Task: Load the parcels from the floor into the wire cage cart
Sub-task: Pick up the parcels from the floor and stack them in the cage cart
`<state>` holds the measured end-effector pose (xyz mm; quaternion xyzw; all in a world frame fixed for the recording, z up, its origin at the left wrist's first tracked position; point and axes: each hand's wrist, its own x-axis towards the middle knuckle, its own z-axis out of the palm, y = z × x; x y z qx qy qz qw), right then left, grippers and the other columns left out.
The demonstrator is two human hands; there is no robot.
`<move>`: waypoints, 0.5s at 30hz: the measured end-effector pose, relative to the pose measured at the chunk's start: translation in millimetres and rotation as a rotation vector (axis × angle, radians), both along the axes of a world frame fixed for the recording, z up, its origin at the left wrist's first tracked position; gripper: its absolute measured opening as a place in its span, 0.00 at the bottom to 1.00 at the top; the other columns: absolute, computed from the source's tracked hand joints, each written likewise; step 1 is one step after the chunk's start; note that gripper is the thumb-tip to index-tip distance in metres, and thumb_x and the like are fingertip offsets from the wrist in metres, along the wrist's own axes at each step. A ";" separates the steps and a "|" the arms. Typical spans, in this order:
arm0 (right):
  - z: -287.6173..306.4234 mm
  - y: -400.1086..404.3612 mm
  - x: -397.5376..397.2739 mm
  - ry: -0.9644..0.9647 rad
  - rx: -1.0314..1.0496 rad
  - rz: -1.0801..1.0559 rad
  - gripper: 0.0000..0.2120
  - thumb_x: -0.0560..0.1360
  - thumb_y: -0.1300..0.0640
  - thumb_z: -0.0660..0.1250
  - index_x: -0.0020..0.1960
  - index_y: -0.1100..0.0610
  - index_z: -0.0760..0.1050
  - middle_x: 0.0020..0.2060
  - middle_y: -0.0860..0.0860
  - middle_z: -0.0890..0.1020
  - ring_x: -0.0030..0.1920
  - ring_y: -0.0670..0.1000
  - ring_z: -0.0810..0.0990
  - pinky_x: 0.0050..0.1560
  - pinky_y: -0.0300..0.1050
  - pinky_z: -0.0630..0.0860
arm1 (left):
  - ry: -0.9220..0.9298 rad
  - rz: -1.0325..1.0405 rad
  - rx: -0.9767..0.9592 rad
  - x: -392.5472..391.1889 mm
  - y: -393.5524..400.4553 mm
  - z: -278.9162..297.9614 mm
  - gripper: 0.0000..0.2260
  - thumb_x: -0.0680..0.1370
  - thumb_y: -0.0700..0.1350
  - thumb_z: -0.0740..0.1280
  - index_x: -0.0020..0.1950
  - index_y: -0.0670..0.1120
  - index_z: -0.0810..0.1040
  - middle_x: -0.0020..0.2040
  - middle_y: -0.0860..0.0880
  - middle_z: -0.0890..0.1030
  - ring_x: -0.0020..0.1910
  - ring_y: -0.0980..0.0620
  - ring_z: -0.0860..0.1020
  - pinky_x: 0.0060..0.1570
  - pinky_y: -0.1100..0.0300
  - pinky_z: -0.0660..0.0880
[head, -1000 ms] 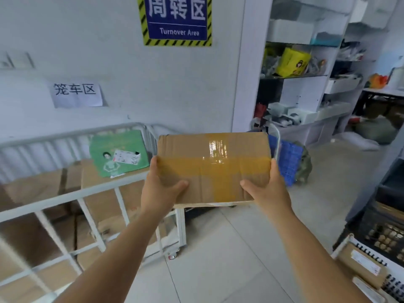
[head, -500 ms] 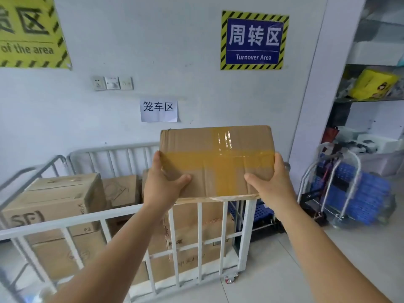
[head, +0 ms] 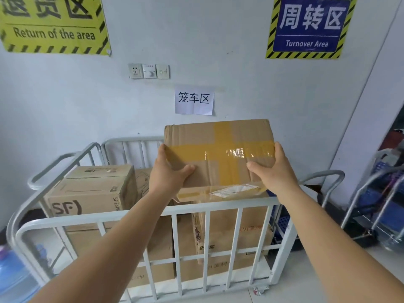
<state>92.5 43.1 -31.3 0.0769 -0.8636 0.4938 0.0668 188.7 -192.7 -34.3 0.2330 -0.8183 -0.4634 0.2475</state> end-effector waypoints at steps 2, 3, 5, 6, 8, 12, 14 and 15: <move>-4.8 -4.3 -29.1 -0.010 -0.004 0.013 0.39 0.69 0.43 0.73 0.74 0.43 0.56 0.61 0.45 0.75 0.61 0.53 0.75 0.60 0.57 0.74 | -0.020 0.000 -0.025 -28.2 -7.8 -5.4 0.42 0.68 0.59 0.75 0.75 0.57 0.54 0.63 0.49 0.75 0.54 0.45 0.78 0.46 0.47 0.81; -8.0 -5.6 -44.1 -0.024 -0.006 0.018 0.39 0.70 0.44 0.73 0.74 0.43 0.56 0.60 0.44 0.75 0.60 0.51 0.75 0.60 0.56 0.74 | -0.035 -0.001 -0.036 -43.9 -10.3 -8.8 0.42 0.68 0.59 0.75 0.75 0.55 0.55 0.63 0.48 0.76 0.54 0.45 0.78 0.49 0.47 0.80; -16.1 -6.6 -75.9 -0.054 0.004 0.023 0.40 0.69 0.43 0.73 0.75 0.44 0.55 0.60 0.43 0.75 0.60 0.51 0.75 0.61 0.55 0.73 | -0.064 -0.005 -0.055 -76.7 -12.4 -16.8 0.41 0.69 0.59 0.74 0.75 0.53 0.56 0.61 0.49 0.77 0.53 0.46 0.78 0.48 0.50 0.79; -21.3 -6.5 -92.9 -0.071 0.016 0.023 0.42 0.67 0.40 0.73 0.75 0.43 0.55 0.62 0.44 0.75 0.61 0.52 0.75 0.62 0.57 0.73 | -0.084 -0.008 -0.061 -93.0 -11.8 -21.9 0.40 0.69 0.58 0.74 0.75 0.52 0.56 0.60 0.49 0.77 0.52 0.47 0.78 0.45 0.52 0.78; -32.3 -4.9 -124.8 -0.129 0.044 0.018 0.46 0.64 0.37 0.72 0.75 0.43 0.54 0.66 0.47 0.74 0.64 0.55 0.74 0.63 0.60 0.73 | -0.145 -0.019 -0.047 -123.0 -8.7 -34.2 0.41 0.70 0.57 0.74 0.76 0.51 0.55 0.60 0.48 0.76 0.52 0.48 0.77 0.42 0.55 0.76; -59.0 2.9 -180.4 -0.248 0.075 0.024 0.46 0.70 0.41 0.73 0.79 0.44 0.49 0.73 0.49 0.67 0.71 0.56 0.68 0.68 0.59 0.69 | -0.239 -0.022 -0.014 -178.7 0.8 -65.3 0.41 0.71 0.58 0.72 0.77 0.50 0.54 0.62 0.48 0.75 0.54 0.47 0.77 0.45 0.55 0.75; -69.9 6.5 -202.8 -0.281 0.085 0.014 0.46 0.70 0.39 0.71 0.79 0.45 0.49 0.74 0.49 0.65 0.72 0.56 0.67 0.69 0.60 0.67 | -0.263 -0.016 -0.042 -203.8 3.8 -73.2 0.39 0.72 0.60 0.70 0.76 0.51 0.55 0.63 0.48 0.74 0.56 0.46 0.76 0.45 0.55 0.73; -73.9 8.2 -213.5 -0.288 0.089 0.010 0.45 0.70 0.38 0.71 0.79 0.45 0.50 0.74 0.49 0.65 0.72 0.56 0.66 0.69 0.60 0.67 | -0.274 -0.016 -0.049 -215.9 4.4 -75.8 0.37 0.73 0.60 0.69 0.75 0.51 0.56 0.63 0.48 0.74 0.57 0.45 0.76 0.46 0.54 0.73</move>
